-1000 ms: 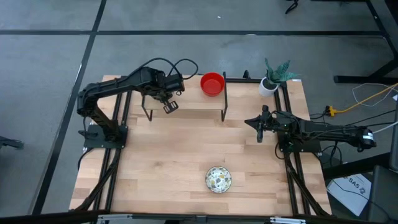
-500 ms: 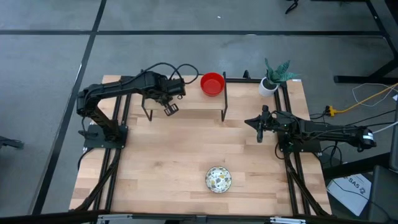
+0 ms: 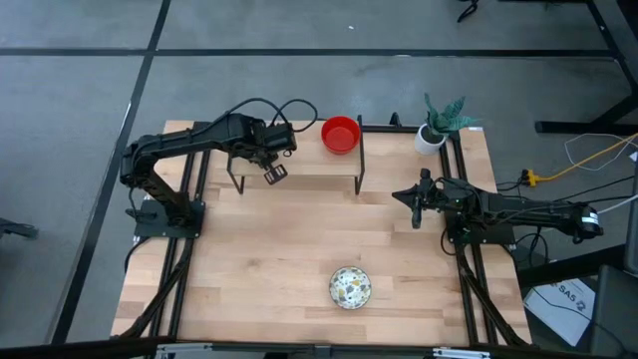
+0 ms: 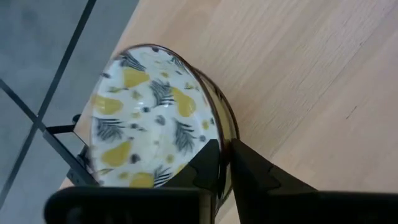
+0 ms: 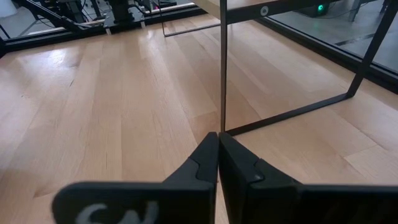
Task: Pick & Place Mini bowls
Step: Stack the top yellow patterned bowl on the yellow patterned bowl on the shelf
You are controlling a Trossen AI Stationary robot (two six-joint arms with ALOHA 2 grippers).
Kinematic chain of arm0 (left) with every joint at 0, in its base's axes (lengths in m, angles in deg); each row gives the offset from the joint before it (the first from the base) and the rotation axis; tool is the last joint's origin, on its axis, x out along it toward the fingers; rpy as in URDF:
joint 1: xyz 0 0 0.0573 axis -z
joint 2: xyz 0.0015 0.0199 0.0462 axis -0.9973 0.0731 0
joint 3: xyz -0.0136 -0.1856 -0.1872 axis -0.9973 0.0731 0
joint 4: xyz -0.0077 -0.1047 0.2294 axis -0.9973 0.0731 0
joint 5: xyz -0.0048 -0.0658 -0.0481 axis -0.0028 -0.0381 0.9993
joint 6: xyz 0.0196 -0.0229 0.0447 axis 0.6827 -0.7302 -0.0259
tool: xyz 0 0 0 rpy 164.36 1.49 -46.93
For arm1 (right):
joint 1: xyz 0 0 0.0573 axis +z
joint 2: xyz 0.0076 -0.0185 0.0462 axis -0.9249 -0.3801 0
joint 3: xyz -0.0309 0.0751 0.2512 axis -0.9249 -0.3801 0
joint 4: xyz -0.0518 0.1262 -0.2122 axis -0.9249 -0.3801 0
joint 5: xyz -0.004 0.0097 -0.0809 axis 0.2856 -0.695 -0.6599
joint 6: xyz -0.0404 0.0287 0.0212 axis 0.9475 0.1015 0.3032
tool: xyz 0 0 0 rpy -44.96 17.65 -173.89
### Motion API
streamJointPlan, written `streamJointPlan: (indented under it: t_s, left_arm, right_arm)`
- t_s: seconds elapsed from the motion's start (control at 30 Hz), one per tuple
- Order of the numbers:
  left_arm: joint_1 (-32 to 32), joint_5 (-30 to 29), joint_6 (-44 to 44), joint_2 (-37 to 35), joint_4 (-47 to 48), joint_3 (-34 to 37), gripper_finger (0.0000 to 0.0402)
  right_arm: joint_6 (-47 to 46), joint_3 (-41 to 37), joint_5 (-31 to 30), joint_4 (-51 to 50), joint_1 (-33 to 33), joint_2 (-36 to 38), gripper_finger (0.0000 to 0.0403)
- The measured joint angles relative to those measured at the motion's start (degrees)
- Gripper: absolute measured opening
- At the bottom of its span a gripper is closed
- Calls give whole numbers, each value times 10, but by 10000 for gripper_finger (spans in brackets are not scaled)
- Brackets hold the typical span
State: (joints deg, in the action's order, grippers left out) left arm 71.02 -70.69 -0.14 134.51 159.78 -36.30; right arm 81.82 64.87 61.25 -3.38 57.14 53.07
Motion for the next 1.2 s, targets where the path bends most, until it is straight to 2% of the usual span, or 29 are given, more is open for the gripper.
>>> streamJointPlan:
  t_s: [0.5, 0.83, 1.0, 1.2]
  left_arm:
    - [0, 4, 12, -4, -2, 0, 37]
    - [9, 11, 3, -42, -6, -22, 37]
    - [12, 19, 1, -46, -2, -22, 25]
    - [12, -3, 2, -33, -2, -22, 7]
  right_arm:
    - [0, 0, 0, 0, 0, 0, 14]
    - [0, 0, 0, 0, 0, 0, 14]
    - [0, 0, 0, 0, 0, 0, 14]
    - [0, 0, 0, 0, 0, 0, 14]
